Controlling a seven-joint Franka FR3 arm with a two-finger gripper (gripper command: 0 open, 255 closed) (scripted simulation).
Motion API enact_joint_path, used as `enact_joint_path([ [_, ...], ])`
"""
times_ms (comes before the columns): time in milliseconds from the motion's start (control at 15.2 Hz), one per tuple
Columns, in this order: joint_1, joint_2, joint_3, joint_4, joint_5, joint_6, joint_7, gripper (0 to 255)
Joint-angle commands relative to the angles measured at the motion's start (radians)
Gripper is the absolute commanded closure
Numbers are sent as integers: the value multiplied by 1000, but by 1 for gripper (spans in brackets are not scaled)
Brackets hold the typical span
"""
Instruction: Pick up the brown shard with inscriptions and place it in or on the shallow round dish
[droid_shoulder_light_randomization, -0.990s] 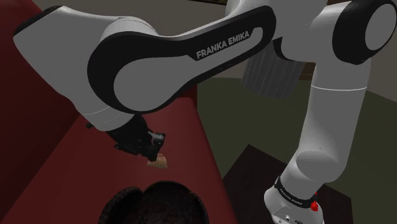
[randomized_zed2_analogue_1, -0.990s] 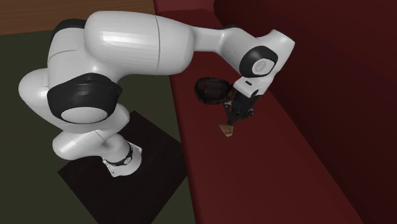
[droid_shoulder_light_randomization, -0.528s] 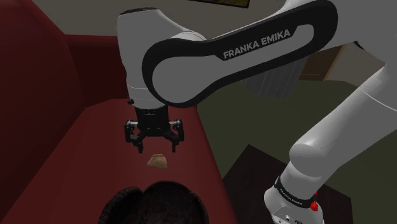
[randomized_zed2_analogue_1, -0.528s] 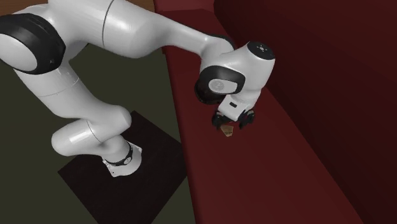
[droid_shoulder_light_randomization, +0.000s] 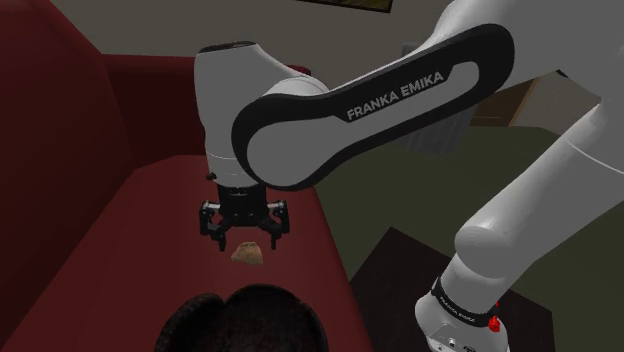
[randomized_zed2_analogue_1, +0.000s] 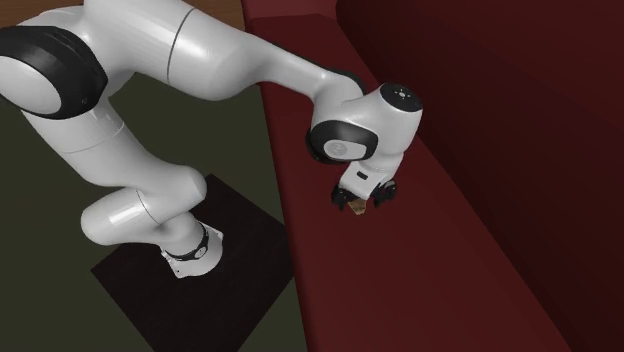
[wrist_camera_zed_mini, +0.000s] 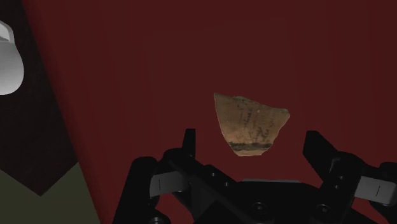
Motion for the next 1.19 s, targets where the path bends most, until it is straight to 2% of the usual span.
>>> enact_joint_path([
  [0, 0, 1, 1, -1, -1, 2, 1, 0],
  [198, 0, 1, 1, -1, -1, 1, 1, 0],
  [264, 0, 1, 1, -1, -1, 1, 1, 255],
  [858, -1, 1, 1, -1, -1, 2, 1, 255],
  [1122, 7, -30, -20, 35, 19, -56, -16, 255],
])
